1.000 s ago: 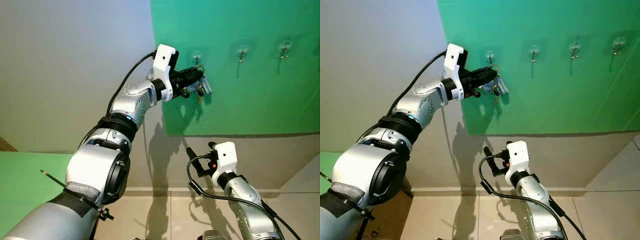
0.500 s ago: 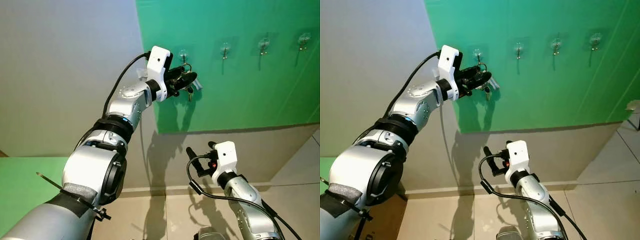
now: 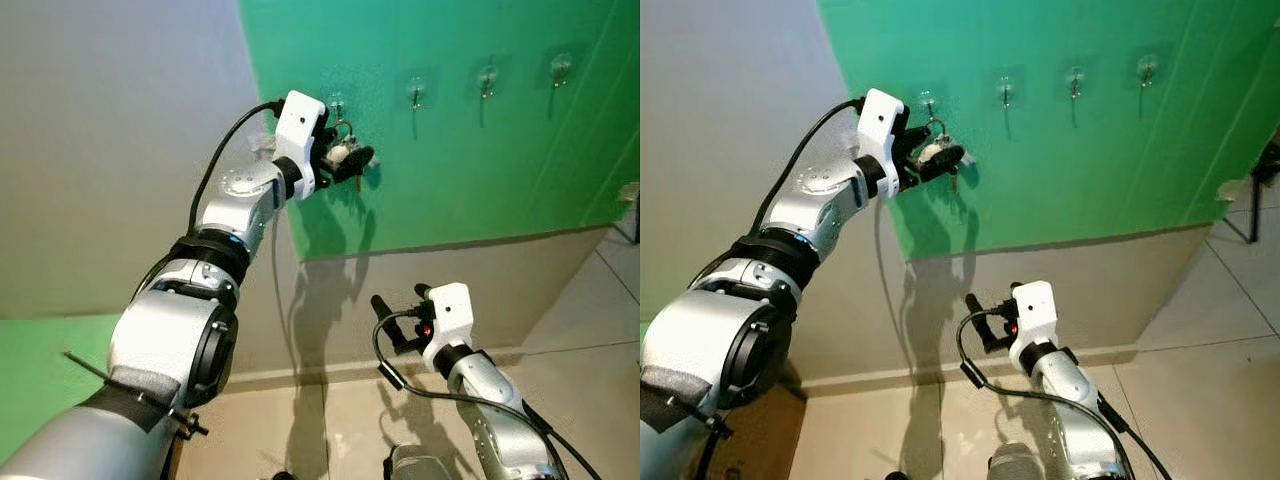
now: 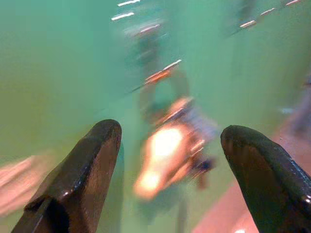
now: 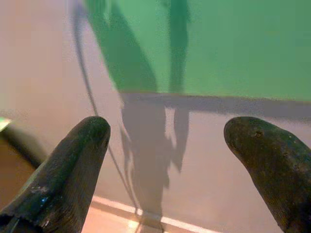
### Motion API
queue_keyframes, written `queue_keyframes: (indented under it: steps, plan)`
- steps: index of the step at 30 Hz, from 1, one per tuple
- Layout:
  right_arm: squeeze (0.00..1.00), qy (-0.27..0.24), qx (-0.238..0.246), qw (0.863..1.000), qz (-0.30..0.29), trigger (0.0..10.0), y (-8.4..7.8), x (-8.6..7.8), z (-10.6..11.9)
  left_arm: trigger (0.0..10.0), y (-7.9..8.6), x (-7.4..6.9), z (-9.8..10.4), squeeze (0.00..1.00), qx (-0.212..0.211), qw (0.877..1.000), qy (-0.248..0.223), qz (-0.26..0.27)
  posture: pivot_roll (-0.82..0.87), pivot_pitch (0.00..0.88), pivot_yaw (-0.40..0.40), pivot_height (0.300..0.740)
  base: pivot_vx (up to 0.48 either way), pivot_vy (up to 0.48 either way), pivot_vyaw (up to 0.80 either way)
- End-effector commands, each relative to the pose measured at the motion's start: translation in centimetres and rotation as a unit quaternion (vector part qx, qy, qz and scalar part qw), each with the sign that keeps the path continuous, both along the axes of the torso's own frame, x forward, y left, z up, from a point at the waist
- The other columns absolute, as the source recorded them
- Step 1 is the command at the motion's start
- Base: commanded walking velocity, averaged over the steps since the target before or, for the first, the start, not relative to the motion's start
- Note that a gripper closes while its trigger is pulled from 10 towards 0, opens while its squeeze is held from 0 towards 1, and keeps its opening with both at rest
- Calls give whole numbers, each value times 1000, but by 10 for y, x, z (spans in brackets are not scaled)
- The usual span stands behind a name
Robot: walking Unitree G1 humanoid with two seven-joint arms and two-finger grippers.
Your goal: Hang keys on a hook
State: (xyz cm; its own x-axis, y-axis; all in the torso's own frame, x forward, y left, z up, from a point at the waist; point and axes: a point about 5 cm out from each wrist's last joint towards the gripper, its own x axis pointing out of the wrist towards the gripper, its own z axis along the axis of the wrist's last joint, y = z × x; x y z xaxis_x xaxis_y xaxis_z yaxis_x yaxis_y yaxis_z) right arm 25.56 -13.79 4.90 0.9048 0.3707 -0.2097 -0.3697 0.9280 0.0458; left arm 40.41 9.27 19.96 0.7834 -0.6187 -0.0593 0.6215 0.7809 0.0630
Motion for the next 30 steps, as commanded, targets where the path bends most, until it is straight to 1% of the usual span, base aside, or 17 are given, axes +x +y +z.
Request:
queue_keyframes:
  steps: [1,3,5,8,9,10,12,15,18,19,20,22,23,24,25,26,30]
  plan:
    - [0,6,8,1000,6,10000,5,-2,-2,10000,15,3,8,0,31,998,-39,35,-319,5,147,740,0,0,0]
    - [0,6,8,1000,6,10000,5,-2,-2,10000,23,4,12,0,40,996,-61,54,-315,5,145,740,0,0,0]
    - [0,6,8,1000,7,10000,6,-3,-1,10000,32,4,11,0,71,992,-79,71,-313,7,147,740,0,0,0]
    - [0,6,9,1000,7,10000,6,-3,-1,10000,41,3,8,0,74,991,-79,83,-311,7,149,740,0,0,0]
    - [0,6,8,1000,5,10000,5,-3,-2,10000,50,0,1,0,93,989,-79,89,-307,7,154,740,0,0,0]
    - [0,6,8,1000,5,10000,5,-3,-2,10000,50,0,1,0,93,989,-79,89,-307,7,154,740,0,0,0]
    - [0,0,7,1000,-4,10000,0,-4,0,10000,63,-10,-16,0,123,984,-87,91,-307,4,164,740,0,0,0]
    - [0,-15,9,1000,-22,10000,-6,-3,5,10000,77,-22,-34,0,135,982,-84,101,-312,0,178,740,0,0,0]
    - [0,-35,10,998,-58,10000,-20,-2,12,10000,92,-56,-79,0,102,984,-43,141,-308,0,182,740,0,0,0]
    - [0,-40,9,997,-68,10000,-24,-3,13,10000,92,-71,-99,0,98,983,-26,154,-305,0,180,740,0,0,0]
    - [0,-42,9,996,-72,10000,-25,-3,14,10000,90,-81,-110,0,97,982,-15,160,-304,0,178,740,0,0,0]
    - [0,-42,7,996,-78,10000,-28,-4,14,10000,82,-109,-140,0,82,981,11,176,-294,0,160,740,0,0,0]
    - [0,-42,7,996,-78,10000,-28,-4,14,10000,82,-109,-140,0,82,981,11,176,-294,0,160,740,0,0,0]
    - [0,-34,1,996,-77,10000,-30,-5,13,10000,69,-145,-176,0,48,974,64,210,-268,15,118,740,0,0,0]
    - [0,-31,-4,997,-72,10000,-30,-4,12,10000,62,-158,-188,0,37,971,85,219,-263,18,110,740,0,0,0]
    - [0,-26,-10,998,-63,10000,-29,-3,11,10000,57,-166,-195,0,33,969,94,227,-249,24,87,740,0,0,0]
    - [0,-25,-26,998,-49,10000,-30,5,12,10000,45,-173,-193,0,11,969,98,228,-230,24,54,740,0,0,0]
